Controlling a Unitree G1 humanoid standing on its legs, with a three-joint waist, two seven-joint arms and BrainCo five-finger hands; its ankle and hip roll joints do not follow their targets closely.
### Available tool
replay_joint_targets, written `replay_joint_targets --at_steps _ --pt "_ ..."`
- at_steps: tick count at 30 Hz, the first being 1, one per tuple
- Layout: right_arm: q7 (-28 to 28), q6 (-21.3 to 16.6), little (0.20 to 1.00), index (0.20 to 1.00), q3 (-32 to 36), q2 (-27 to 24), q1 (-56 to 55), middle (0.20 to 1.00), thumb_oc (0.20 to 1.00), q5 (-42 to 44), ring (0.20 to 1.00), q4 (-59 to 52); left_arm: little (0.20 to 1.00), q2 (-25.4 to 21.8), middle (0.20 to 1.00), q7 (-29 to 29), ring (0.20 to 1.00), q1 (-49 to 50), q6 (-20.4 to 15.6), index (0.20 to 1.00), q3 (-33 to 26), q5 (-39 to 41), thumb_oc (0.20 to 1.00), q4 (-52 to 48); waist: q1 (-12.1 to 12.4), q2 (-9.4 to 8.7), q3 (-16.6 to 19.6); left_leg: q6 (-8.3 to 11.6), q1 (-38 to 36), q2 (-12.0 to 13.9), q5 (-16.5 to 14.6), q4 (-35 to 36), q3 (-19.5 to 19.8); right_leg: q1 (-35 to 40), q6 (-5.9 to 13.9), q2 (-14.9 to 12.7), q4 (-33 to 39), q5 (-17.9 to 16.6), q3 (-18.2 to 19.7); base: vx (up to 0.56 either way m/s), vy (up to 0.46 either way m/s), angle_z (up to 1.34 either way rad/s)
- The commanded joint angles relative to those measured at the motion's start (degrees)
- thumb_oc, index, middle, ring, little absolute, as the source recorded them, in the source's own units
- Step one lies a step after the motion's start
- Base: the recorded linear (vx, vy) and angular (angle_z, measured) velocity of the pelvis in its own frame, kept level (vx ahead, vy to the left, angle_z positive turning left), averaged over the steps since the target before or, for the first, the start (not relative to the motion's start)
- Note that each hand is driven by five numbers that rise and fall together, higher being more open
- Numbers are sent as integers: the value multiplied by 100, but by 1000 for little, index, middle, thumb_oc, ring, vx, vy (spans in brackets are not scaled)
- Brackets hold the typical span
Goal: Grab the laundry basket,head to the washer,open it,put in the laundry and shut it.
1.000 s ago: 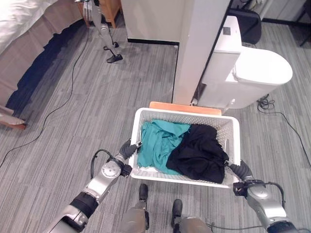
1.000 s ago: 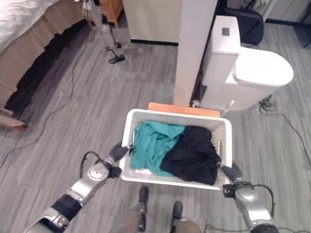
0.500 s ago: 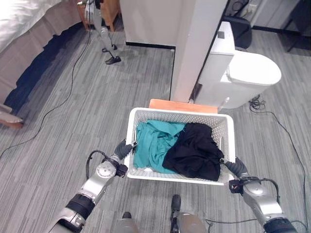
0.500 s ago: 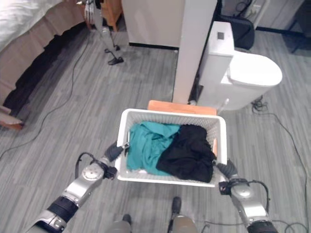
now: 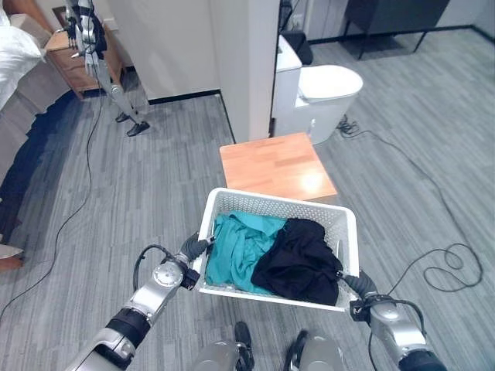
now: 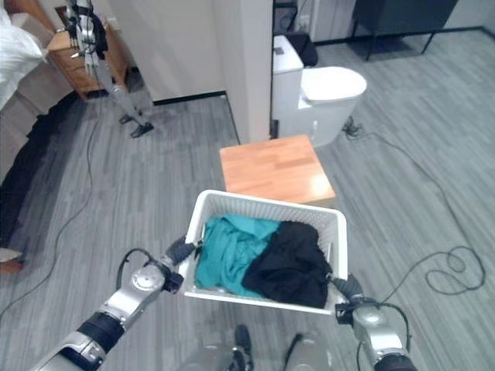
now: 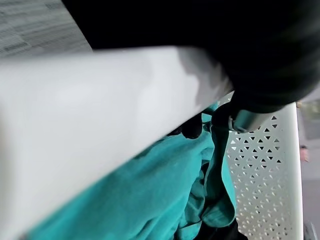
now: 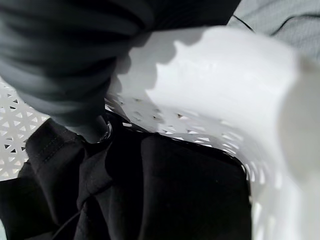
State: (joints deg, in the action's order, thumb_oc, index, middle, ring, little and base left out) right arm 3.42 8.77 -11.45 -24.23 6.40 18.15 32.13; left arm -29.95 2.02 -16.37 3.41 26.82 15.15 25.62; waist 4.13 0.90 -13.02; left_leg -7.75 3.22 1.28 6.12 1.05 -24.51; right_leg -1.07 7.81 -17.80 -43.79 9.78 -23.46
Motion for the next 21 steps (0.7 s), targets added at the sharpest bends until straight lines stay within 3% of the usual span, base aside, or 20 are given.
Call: replay_joint_targets --at_steps 1,2,4,7,10,12,14,15,17,21 --pt "-425 -416 200 200 724 -365 26 200 200 617 200 -593 200 -468 200 171 200 -392 -342 200 -1013 360 200 -42 483 -291 508 502 283 78 -836 -541 1105 644 189 226 2678 -714 514 -326 -308 -187" --pt "-424 -416 200 200 724 -364 26 200 200 617 200 -593 200 -469 200 171 200 -393 -342 200 -1012 360 200 -41 494 -290 506 505 281 85 -840 -545 1096 646 187 232 2687 -719 523 -360 -365 -140" --pt "-390 -433 200 200 519 -397 195 200 200 653 200 -579 200 -428 200 224 200 -356 -365 200 -1074 444 200 6 680 -345 477 817 663 579 -464 -652 897 884 82 643 3691 -211 491 -387 -496 -145" --pt "-365 -454 200 200 419 -478 119 200 200 656 200 -730 200 -335 200 266 200 -330 -385 200 -1080 500 200 50 597 -312 344 1068 683 1014 -2 -468 959 871 -143 1077 3955 -86 649 -254 -425 -93" --pt "-329 -501 200 200 371 -624 151 200 200 675 200 -828 200 -236 200 277 200 -489 -392 200 -968 417 200 193 476 -240 207 1184 653 1221 240 -142 1258 865 -276 1408 4197 -96 790 -229 -281 -32" --pt "-310 -557 200 200 359 -745 209 200 200 739 200 -917 200 -174 200 308 200 -687 -414 200 -864 401 200 302 465 -203 36 1214 827 1151 244 -275 1879 790 -373 1487 4177 -101 876 -228 -200 -23" --pt "-324 -578 200 200 342 -818 210 200 200 812 200 -1042 200 -101 200 332 200 -818 -444 200 -794 407 200 339 446 -233 -92 1161 897 836 39 -521 2402 753 -455 1510 4097 -120 930 -170 -163 -11" --pt "-345 -579 200 200 367 -843 151 200 200 852 200 -1122 200 -73 200 324 200 -852 -440 200 -743 371 200 331 410 -233 -61 1127 920 717 -23 -541 2430 751 -479 1542 4105 -133 893 -74 -83 -2" --pt "-316 -585 200 200 415 -848 87 200 200 912 200 -1197 200 -19 200 316 200 -936 -408 200 -626 322 200 333 381 -235 -40 1155 1030 716 61 -608 2352 795 -523 1583 4104 -74 868 -20 -66 8" --pt "-290 -622 200 200 506 -858 -44 200 200 1046 200 -1359 200 38 200 307 200 -1164 -372 200 -475 263 200 418 283 -234 -34 1149 1058 655 170 -595 2604 802 -668 1757 4015 2 916 19 -84 19"
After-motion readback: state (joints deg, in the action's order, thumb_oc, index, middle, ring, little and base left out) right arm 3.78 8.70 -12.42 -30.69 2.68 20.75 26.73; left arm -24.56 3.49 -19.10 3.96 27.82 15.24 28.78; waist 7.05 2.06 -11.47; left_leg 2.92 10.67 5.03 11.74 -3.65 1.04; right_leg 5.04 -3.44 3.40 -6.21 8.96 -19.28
